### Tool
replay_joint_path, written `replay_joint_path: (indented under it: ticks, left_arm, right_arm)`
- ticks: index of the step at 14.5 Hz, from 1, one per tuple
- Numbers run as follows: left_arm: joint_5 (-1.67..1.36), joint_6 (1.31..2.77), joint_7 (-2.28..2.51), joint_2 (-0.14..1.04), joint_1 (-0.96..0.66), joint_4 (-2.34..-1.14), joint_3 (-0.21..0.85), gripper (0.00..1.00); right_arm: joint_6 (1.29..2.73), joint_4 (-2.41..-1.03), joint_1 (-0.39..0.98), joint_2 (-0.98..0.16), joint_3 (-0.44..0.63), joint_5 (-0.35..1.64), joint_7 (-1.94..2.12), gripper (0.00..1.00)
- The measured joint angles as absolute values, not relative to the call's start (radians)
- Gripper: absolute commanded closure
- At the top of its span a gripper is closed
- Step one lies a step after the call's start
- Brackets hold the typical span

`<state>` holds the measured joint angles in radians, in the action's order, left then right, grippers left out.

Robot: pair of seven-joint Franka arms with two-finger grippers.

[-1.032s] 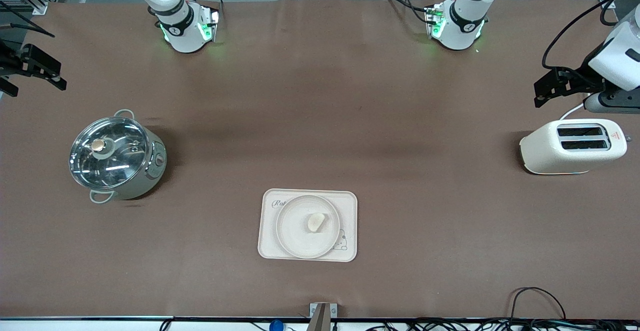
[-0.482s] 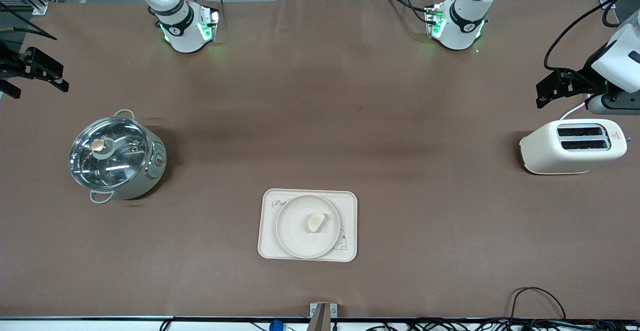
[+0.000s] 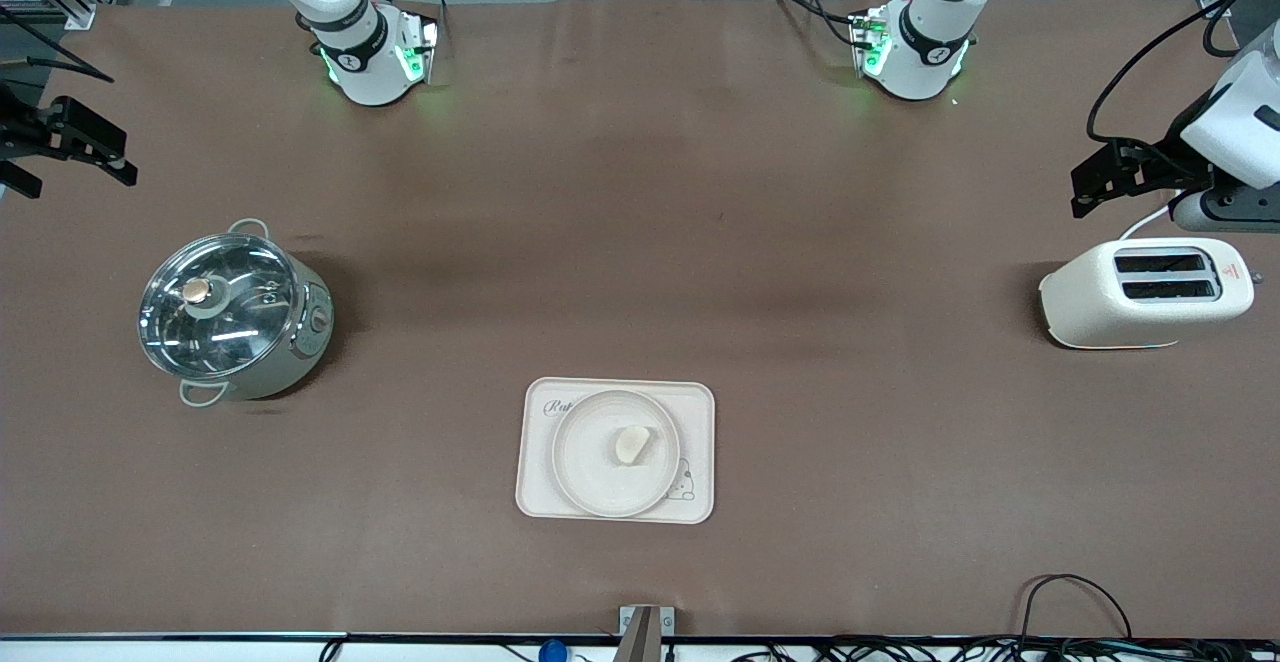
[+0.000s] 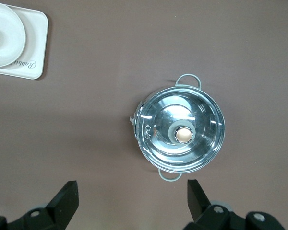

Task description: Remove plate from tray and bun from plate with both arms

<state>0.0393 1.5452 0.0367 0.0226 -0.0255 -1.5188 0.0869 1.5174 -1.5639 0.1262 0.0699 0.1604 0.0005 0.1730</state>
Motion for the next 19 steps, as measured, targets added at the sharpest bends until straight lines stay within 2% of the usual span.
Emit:
replay_joint_path:
  ticks: [8,14,19]
  left_arm:
    - [0.039,1.545,0.037,0.025,-0.024,-1.519,0.085,0.00]
    - [0.039,1.545,0.037,0.025,-0.024,-1.519,0.085,0.00]
    - [0.039,1.545,0.037,0.025,-0.024,-1.519,0.085,0.00]
  right_arm:
    - [1.562,-1.564,0.205,0.032,0.151,0.001,0.142,0.00]
    - [1.500,-1.561,0.114,0.036,0.183,-0.001,0.149,0.00]
    - [1.491,-1.561,0.102,0.038,0.179,0.000,0.147,0.00]
